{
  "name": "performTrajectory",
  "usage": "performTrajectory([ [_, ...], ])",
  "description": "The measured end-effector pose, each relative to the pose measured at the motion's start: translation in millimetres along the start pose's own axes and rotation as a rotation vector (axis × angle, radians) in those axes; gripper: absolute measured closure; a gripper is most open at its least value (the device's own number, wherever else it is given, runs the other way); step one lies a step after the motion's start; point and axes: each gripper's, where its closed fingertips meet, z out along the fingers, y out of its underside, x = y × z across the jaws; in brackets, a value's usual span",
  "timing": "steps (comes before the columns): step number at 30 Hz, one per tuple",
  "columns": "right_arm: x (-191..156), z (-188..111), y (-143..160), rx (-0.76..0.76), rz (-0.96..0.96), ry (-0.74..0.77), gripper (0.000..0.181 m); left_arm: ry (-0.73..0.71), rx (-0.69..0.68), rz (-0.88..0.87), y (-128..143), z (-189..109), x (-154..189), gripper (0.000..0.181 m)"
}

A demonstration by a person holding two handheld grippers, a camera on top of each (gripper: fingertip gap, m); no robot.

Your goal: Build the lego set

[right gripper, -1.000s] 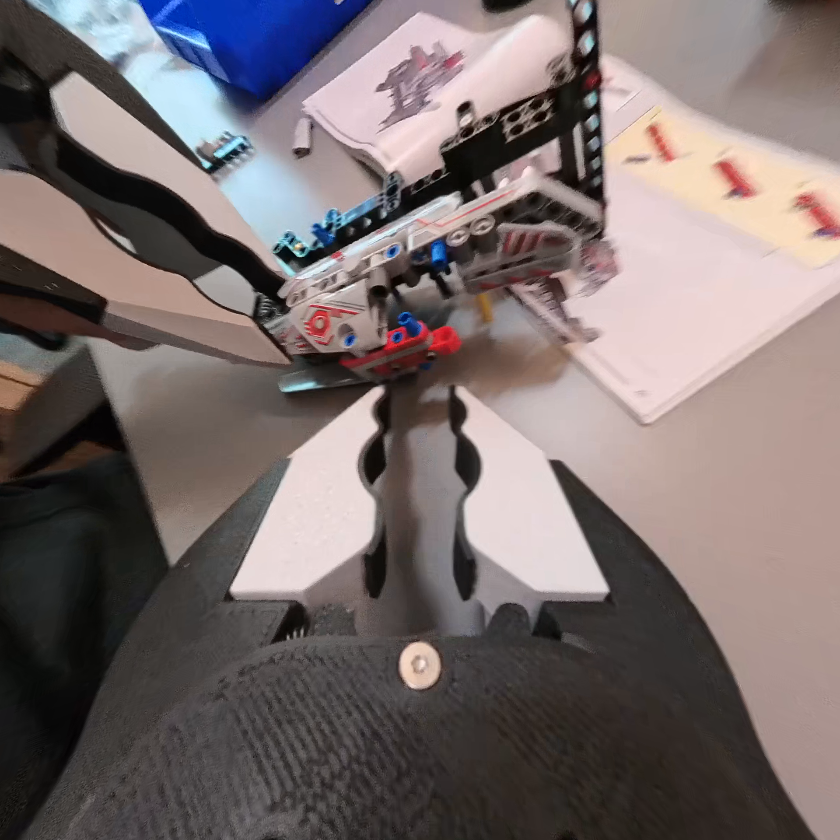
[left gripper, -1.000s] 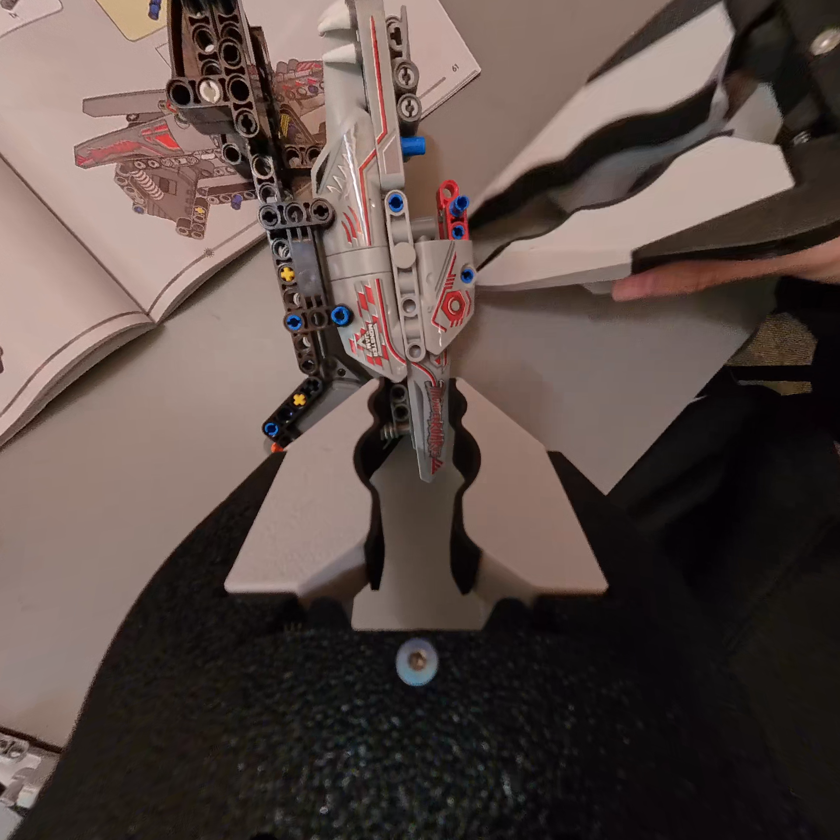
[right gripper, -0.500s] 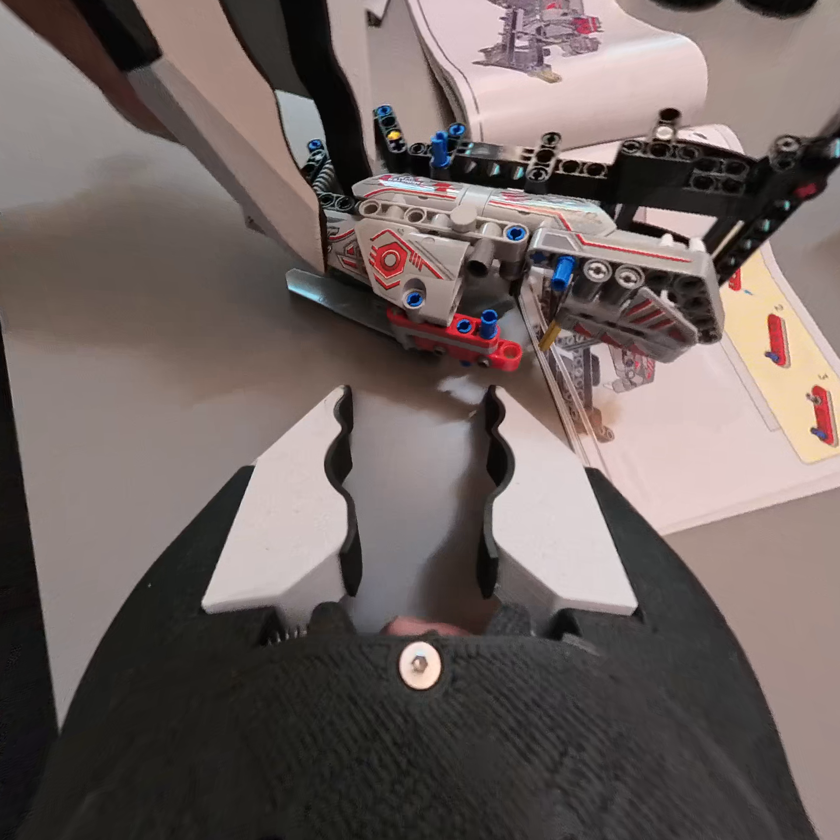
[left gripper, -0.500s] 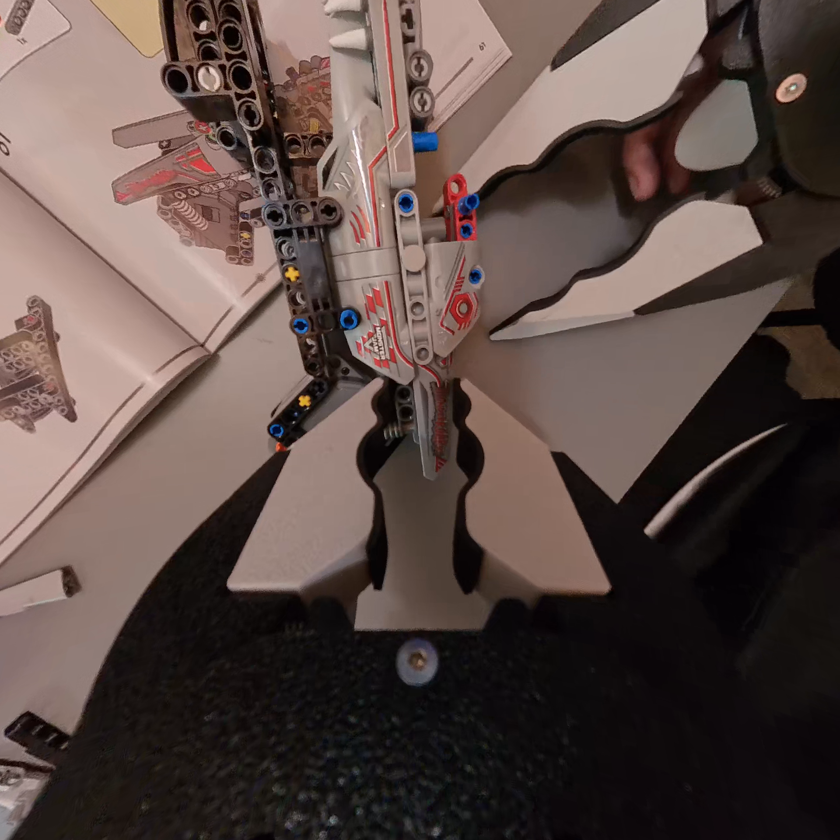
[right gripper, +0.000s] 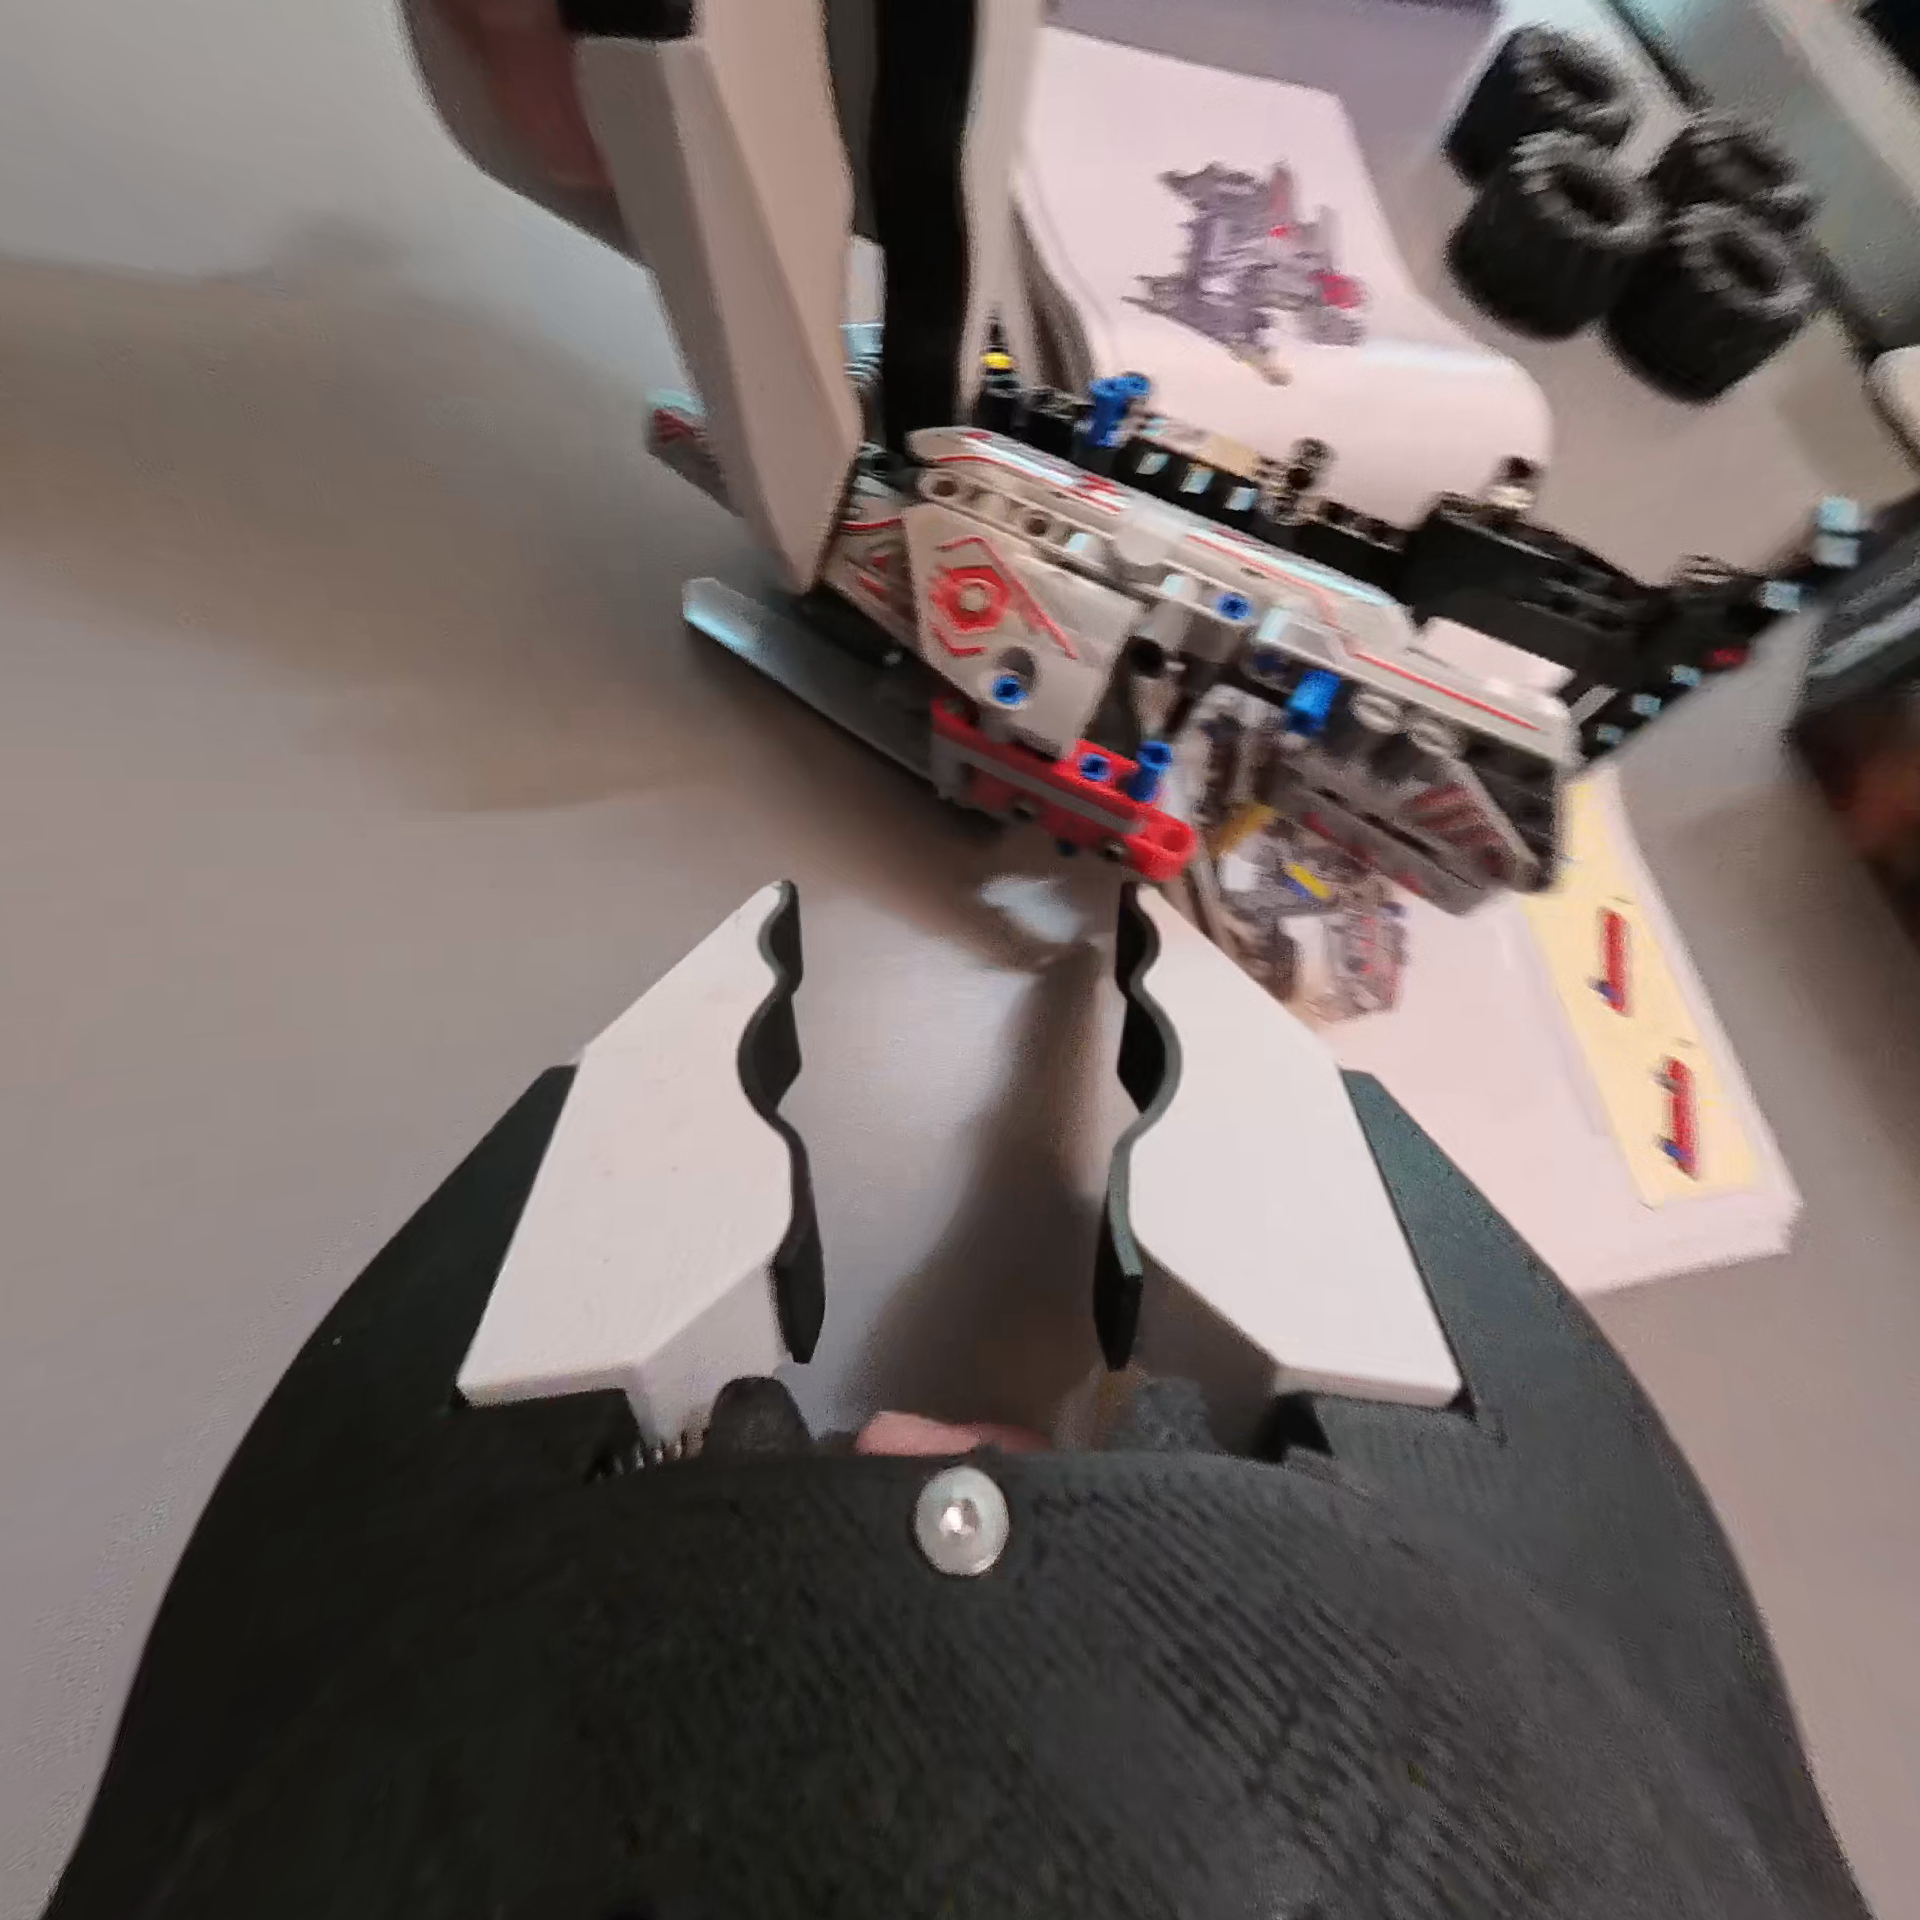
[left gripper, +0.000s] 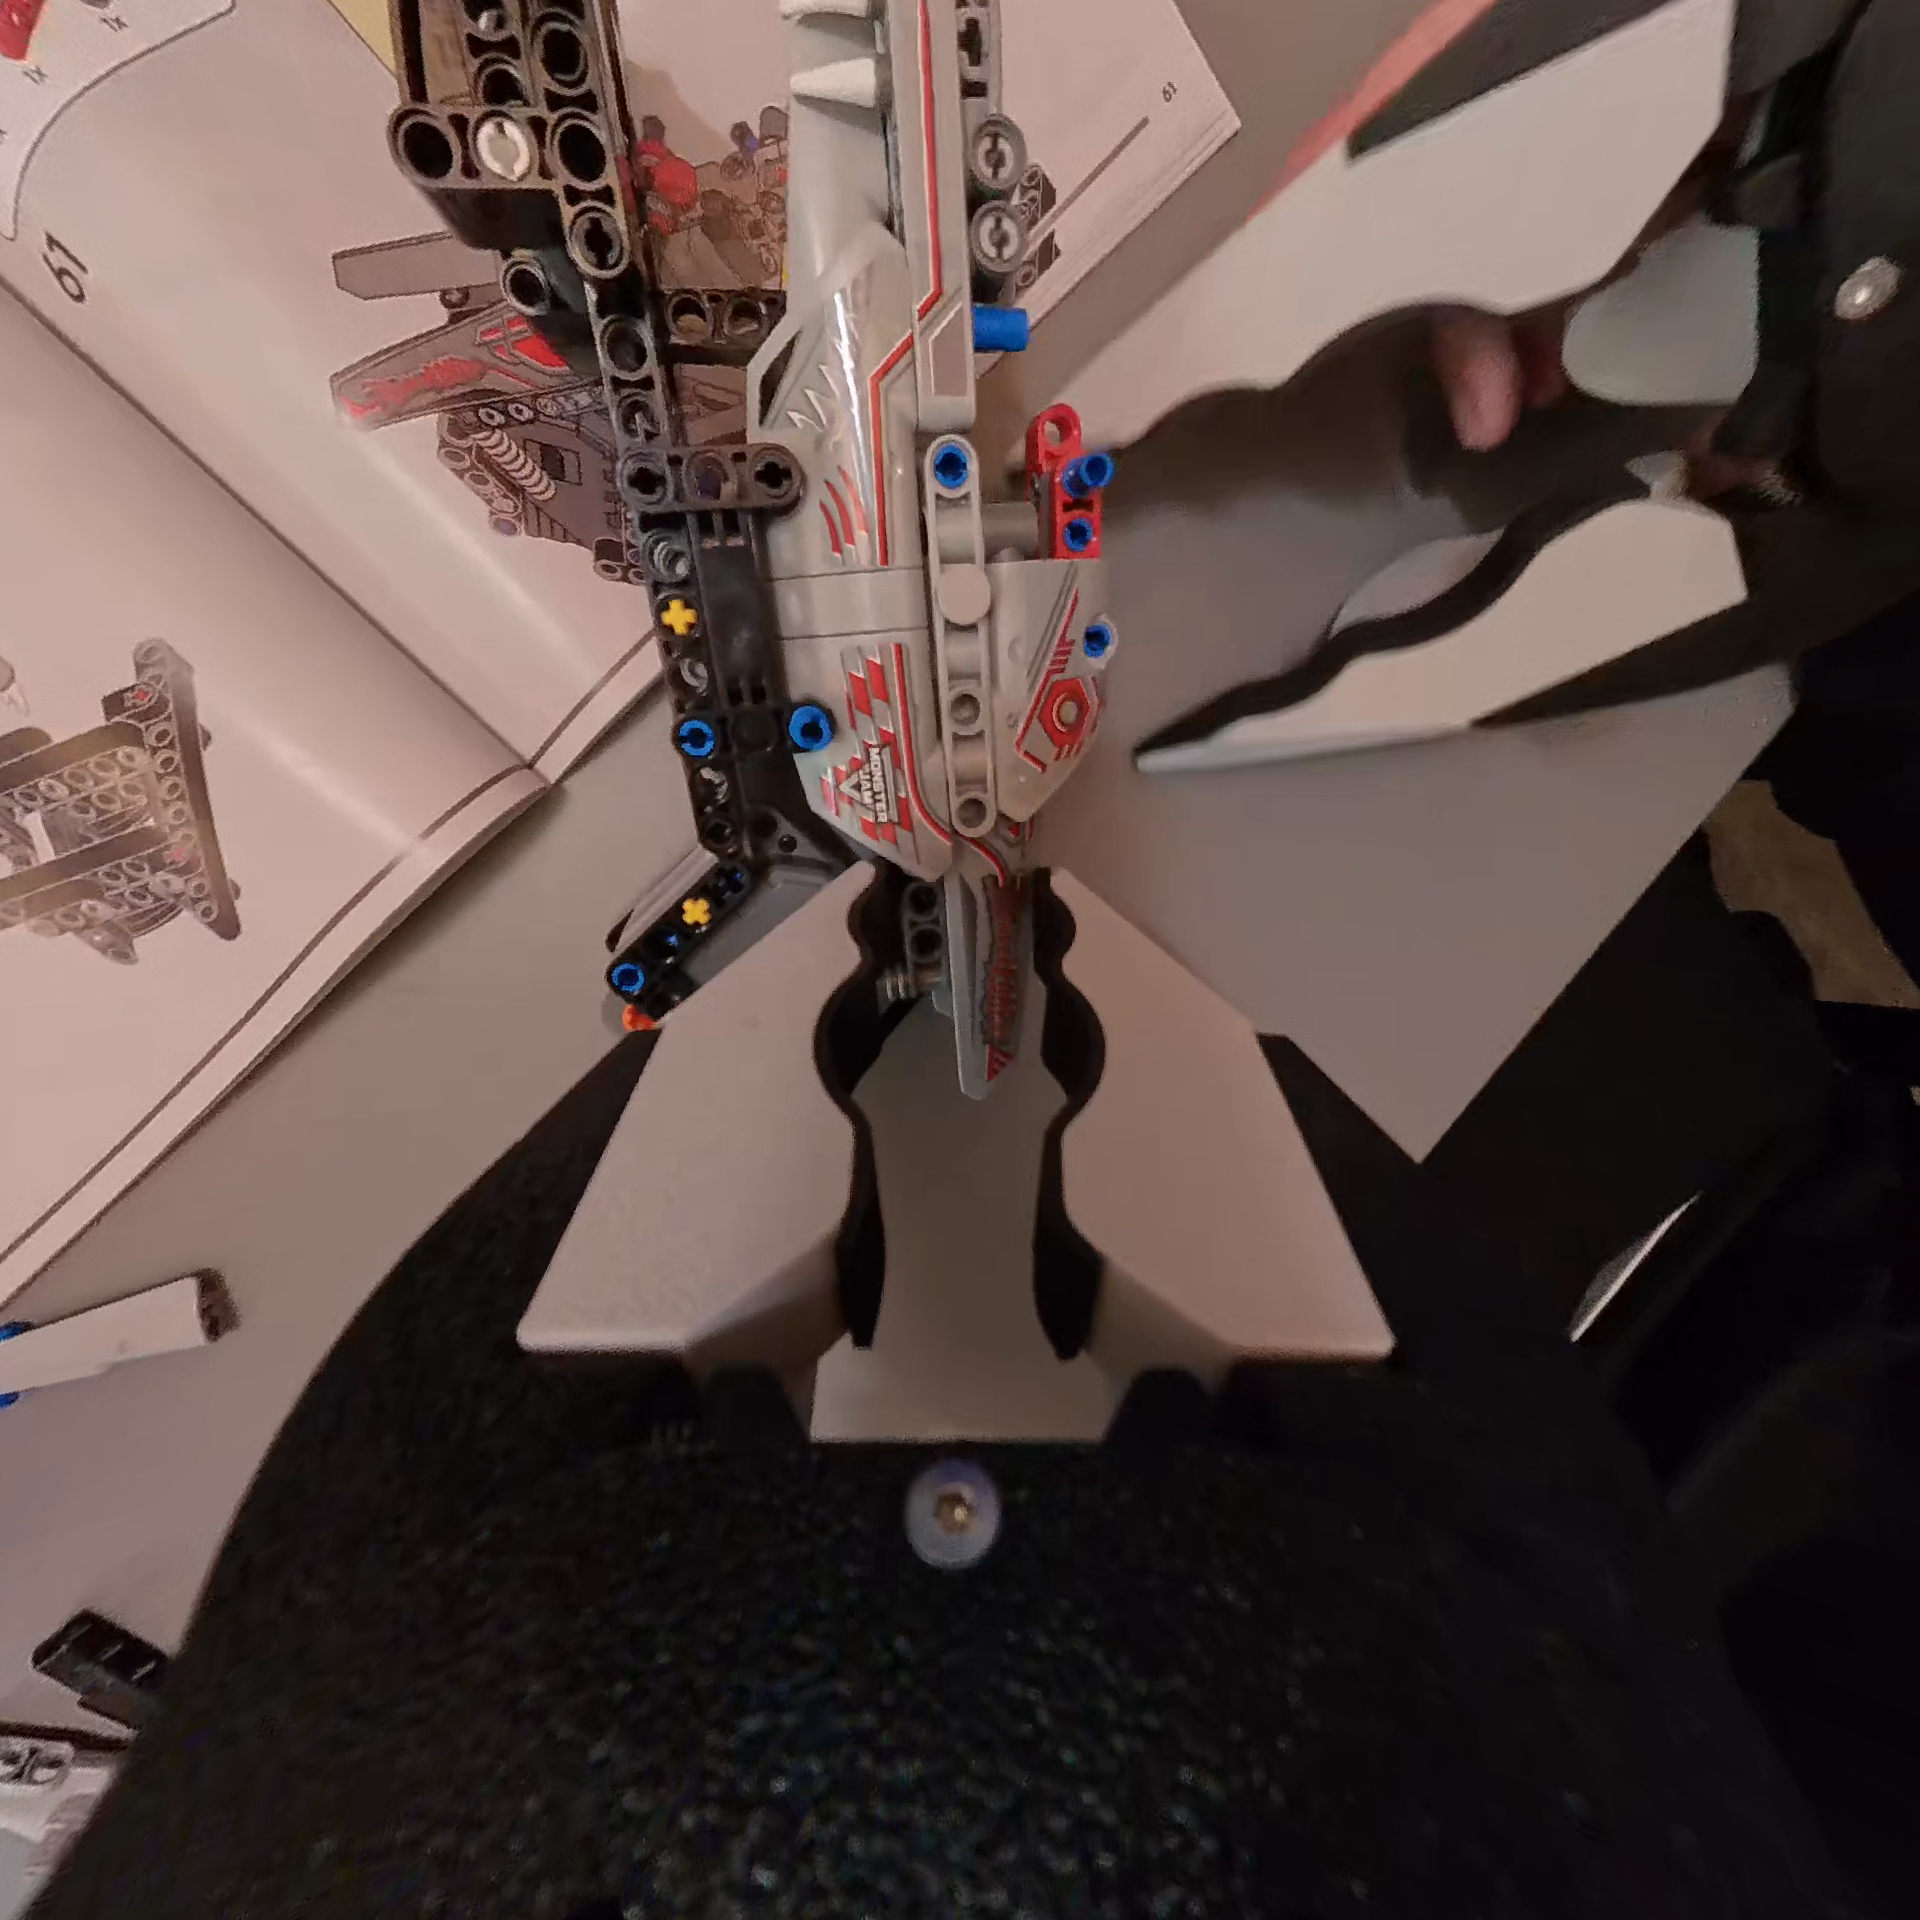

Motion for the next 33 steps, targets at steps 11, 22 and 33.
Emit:
performTrajectory([
  [11, 22.0, 15.2, -26.0, 0.127, -0.158, -0.014, 0.139, -0.075, 0.004, -0.023, -2.3, 0.3, -3.9, 0.157],
  [22, 18.5, 24.3, -19.1, 0.05, -0.192, 0.035, 0.146, -0.26, 0.151, 0.359, -5.1, 3.8, -10.4, 0.154],
  [33, 17.0, 25.0, -20.3, 0.053, -0.203, 0.039, 0.147, -0.082, 0.255, 0.272, -5.0, -23.6, 2.4, 0.149],
])
